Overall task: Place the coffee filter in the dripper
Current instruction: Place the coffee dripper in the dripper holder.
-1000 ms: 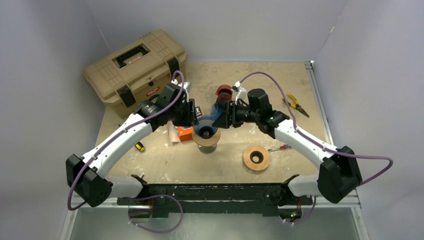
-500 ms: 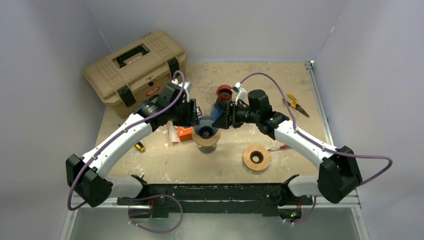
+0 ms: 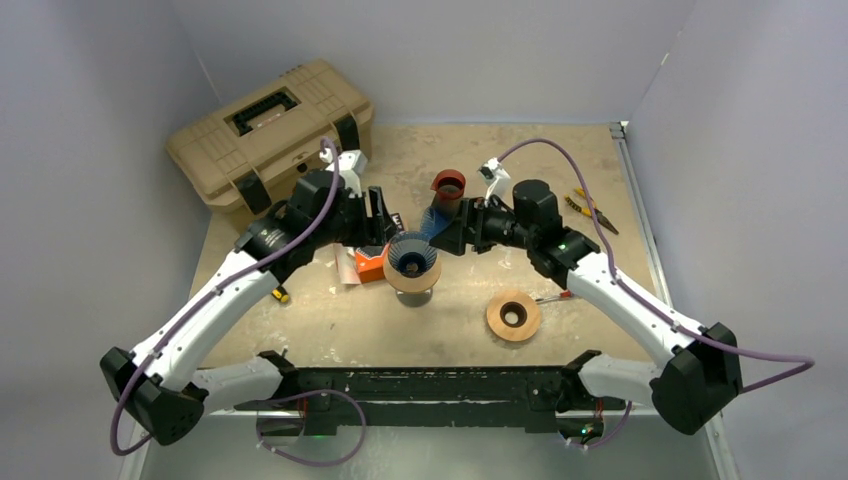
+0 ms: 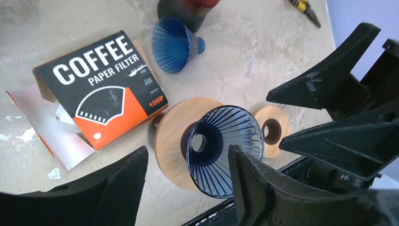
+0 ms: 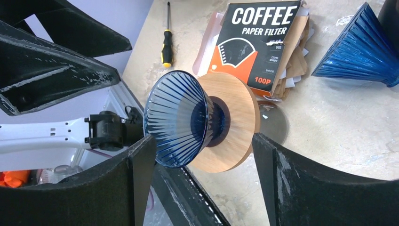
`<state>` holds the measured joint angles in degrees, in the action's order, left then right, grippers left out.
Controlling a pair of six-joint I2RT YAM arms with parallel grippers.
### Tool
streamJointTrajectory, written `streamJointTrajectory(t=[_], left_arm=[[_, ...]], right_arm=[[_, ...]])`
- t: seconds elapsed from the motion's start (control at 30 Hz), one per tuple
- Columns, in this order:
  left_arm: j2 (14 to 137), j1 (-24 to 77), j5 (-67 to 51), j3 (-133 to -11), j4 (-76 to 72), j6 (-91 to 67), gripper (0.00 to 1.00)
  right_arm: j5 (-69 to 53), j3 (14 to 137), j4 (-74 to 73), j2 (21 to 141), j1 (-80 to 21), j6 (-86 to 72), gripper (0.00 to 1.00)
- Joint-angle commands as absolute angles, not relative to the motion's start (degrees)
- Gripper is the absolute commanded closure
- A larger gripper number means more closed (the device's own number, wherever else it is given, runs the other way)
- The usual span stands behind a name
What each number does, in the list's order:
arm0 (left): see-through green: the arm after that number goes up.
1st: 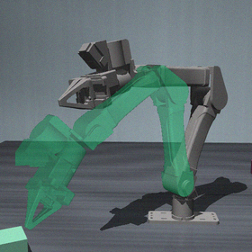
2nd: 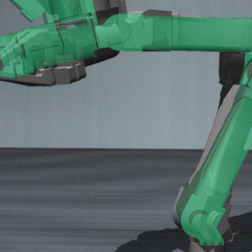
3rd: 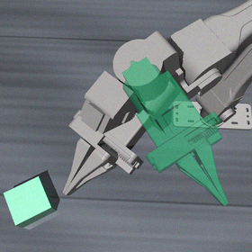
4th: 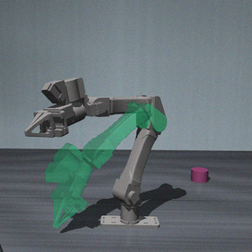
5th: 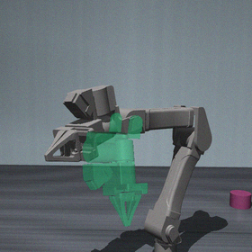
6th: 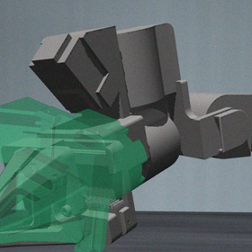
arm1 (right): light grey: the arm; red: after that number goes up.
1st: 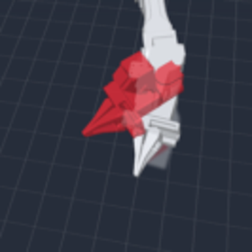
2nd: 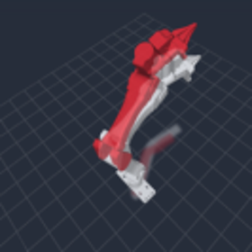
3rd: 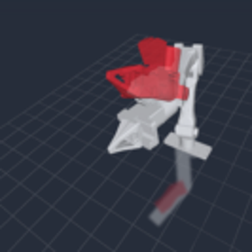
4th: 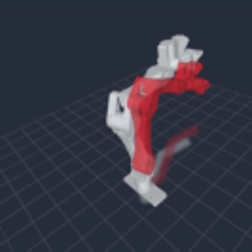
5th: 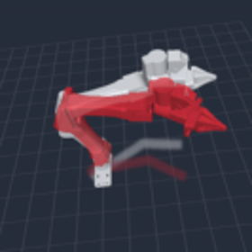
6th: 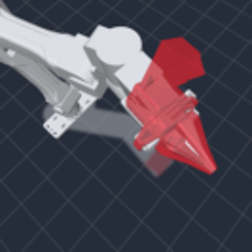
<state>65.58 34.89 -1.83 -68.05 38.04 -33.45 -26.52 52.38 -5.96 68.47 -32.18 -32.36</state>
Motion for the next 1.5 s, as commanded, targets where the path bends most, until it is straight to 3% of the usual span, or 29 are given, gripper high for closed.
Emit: streamJointTrajectory(t=[0.0, 0.37, 0.63, 1.13, 1.47], left_arm=[[61.2, 34.6, 3.1, -66.1, 33.0, -34.8, 0.35], [52.4, 34.6, 11.2, -59.1, 28.9, -38.1, 0.19], [52.7, 34.6, 18.0, -58.1, 33.9, -39.8, 0.08], [56.8, 33.6, 14.4, -54.4, 31.3, -41.7, 0.05], [57.9, 24.1, 0.9, -49.9, 26.5, -42.1, 0.05]], right_arm=[[-22.8, 54.3, -6.1, 65.5, -32.0, -31.9, 0.22], [-21.2, 53.7, -6.8, 64.2, -31.9, -31.7, 0.18], [-20.8, 53.6, -6.7, 64.0, -31.9, -32.1, 0.17], [-19.9, 53.8, -7.9, 63.4, -31.7, -31.8, 0.17], [-19.3, 53.5, -8.7, 63.0, -31.7, -31.5, 0.17]])
